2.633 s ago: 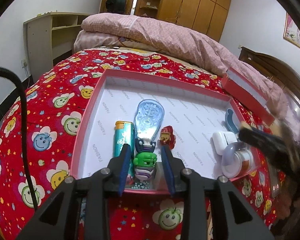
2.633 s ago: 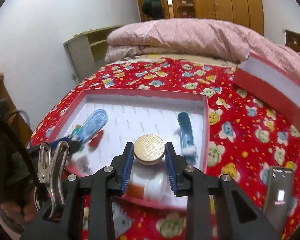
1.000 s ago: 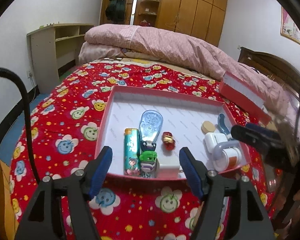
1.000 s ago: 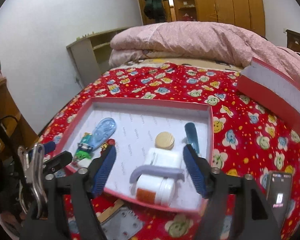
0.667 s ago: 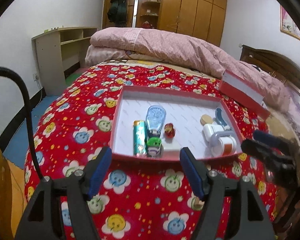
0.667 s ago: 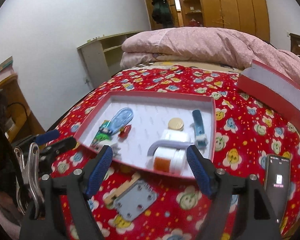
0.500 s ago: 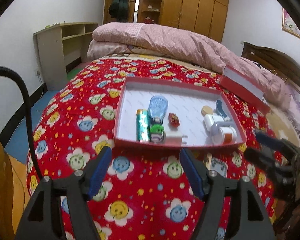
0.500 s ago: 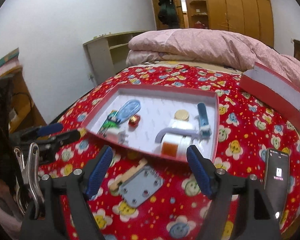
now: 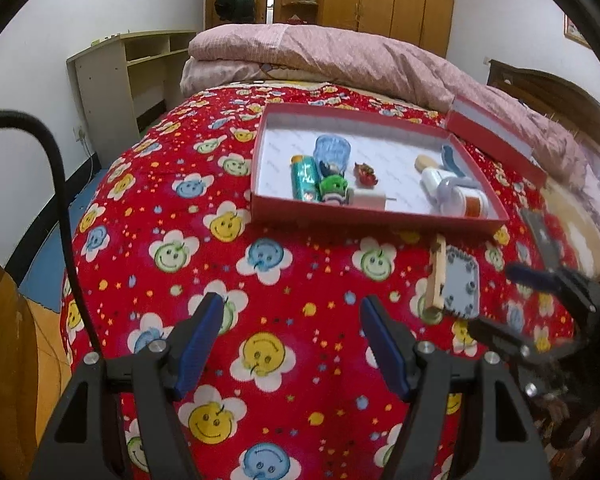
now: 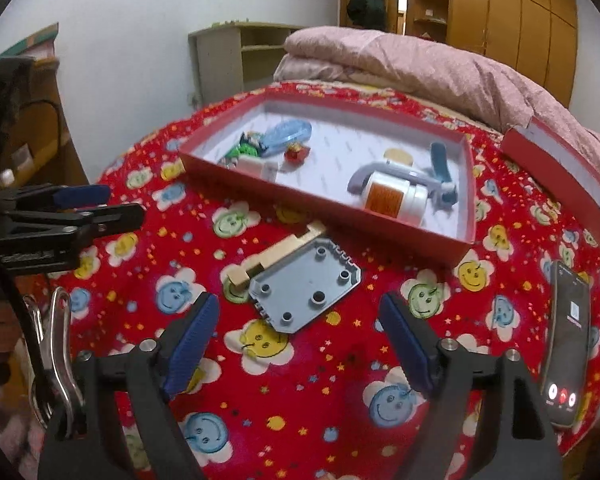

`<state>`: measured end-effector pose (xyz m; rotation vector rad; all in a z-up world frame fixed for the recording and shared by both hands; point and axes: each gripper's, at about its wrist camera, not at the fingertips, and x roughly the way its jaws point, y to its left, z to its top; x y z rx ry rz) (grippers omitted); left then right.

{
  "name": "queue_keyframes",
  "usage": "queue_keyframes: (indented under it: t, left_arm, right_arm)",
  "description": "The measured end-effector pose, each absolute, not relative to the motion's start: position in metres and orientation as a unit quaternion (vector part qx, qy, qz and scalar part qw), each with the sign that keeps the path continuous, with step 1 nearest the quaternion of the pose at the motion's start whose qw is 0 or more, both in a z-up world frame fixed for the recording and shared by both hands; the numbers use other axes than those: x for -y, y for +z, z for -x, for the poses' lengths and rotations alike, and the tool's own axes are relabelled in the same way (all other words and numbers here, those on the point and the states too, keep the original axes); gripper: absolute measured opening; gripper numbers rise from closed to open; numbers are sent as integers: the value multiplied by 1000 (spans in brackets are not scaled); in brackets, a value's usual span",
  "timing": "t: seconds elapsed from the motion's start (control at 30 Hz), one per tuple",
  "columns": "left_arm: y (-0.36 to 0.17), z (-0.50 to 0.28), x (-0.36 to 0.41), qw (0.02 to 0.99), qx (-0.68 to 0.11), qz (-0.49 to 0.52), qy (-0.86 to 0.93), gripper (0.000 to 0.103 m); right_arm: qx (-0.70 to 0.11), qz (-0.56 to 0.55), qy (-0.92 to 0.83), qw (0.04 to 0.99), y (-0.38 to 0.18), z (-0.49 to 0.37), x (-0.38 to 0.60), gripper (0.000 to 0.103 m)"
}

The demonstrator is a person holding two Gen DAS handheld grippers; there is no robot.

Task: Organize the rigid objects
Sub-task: 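Withdraw both tools from the tray toward the grey plate and wooden stick, then close right tool on grey plastic plate while left tool grasps wooden stick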

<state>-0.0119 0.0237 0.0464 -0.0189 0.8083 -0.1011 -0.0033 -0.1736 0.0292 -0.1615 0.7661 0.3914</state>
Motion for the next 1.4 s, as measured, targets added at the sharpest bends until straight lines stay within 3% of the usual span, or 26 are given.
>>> queue_keyframes:
  t: [0.2,0.33,0.5,0.57,0.6,0.63,1.4]
  left_arm:
    - [41,9,-26,916,-398,12,-48,74]
    - [38,6,-27,914,-403,10,-43,74]
    - [37,5,-27,913,-406,10,-38,74]
    - [37,5,-27,913,-405,10,-40,74]
    - [36,5,-27,913,-406,9,-40,74]
    - [36,4,-26,913,-406,8,-41,74]
    - [30,-15,69,907,-401,-38,-123,73]
  right_arm:
    - [-376,126,193,897,16,-10,166,85]
    - [-378,152,206,890,8,-23,161,92]
    - [-384,132,227,885,7,-37,163,92]
    - [-381,109,228,889,7,-37,169,84]
    - [-377,106,226,892,8,-35,170,76]
    - [-373,106,222,895,8,-32,172,74]
    - [-402,28,109,909,3,32,220,75]
